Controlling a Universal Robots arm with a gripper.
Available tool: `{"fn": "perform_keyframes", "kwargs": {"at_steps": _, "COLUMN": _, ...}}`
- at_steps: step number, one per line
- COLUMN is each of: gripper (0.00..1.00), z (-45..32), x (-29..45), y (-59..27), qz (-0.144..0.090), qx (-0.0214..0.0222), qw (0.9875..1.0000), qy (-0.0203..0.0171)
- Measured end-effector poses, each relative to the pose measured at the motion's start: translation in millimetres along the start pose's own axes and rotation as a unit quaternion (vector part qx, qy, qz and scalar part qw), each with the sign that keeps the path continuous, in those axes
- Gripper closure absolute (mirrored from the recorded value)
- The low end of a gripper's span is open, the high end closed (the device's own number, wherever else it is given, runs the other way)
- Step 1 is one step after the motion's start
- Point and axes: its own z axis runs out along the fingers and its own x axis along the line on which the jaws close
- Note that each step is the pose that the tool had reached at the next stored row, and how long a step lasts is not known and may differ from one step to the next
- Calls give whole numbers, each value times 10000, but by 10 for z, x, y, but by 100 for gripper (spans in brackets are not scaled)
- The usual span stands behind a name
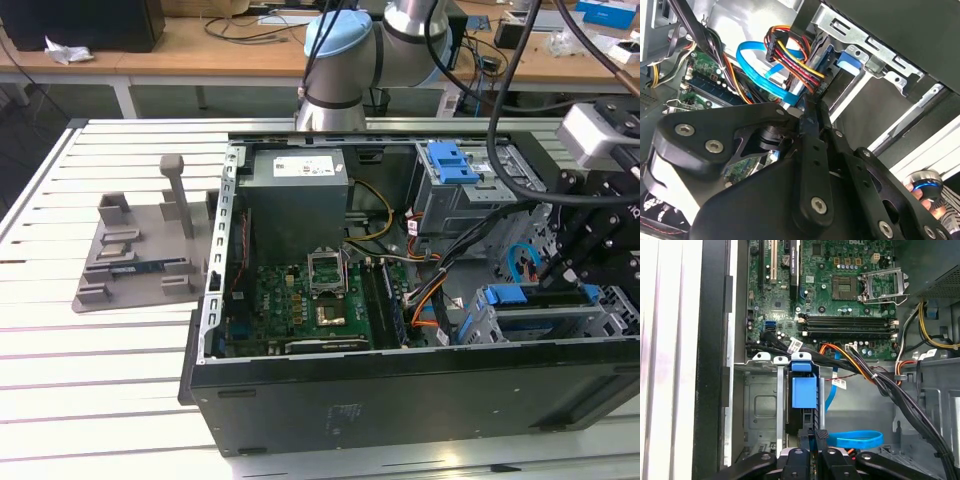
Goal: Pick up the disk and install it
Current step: 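Insert the second disk wire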
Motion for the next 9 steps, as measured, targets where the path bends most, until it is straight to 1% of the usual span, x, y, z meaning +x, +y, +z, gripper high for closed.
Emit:
{"fn": "perform_keyframes", "kwargs": {"at_steps": 5, "gripper": 83, "z": 18, "x": 8, "y": -1, "qz": 1, "qx": 0, "qw": 10000, "qy": 2}}
{"fn": "perform_keyframes", "kwargs": {"at_steps": 7, "gripper": 70, "z": 21, "x": 8, "y": -2, "qz": 0, "qx": 0, "qw": 10000, "qy": 0}}
{"fn": "perform_keyframes", "kwargs": {"at_steps": 9, "gripper": 70, "z": 11, "x": 7, "y": -1, "qz": 1, "qx": 0, "qw": 10000, "qy": 3}}
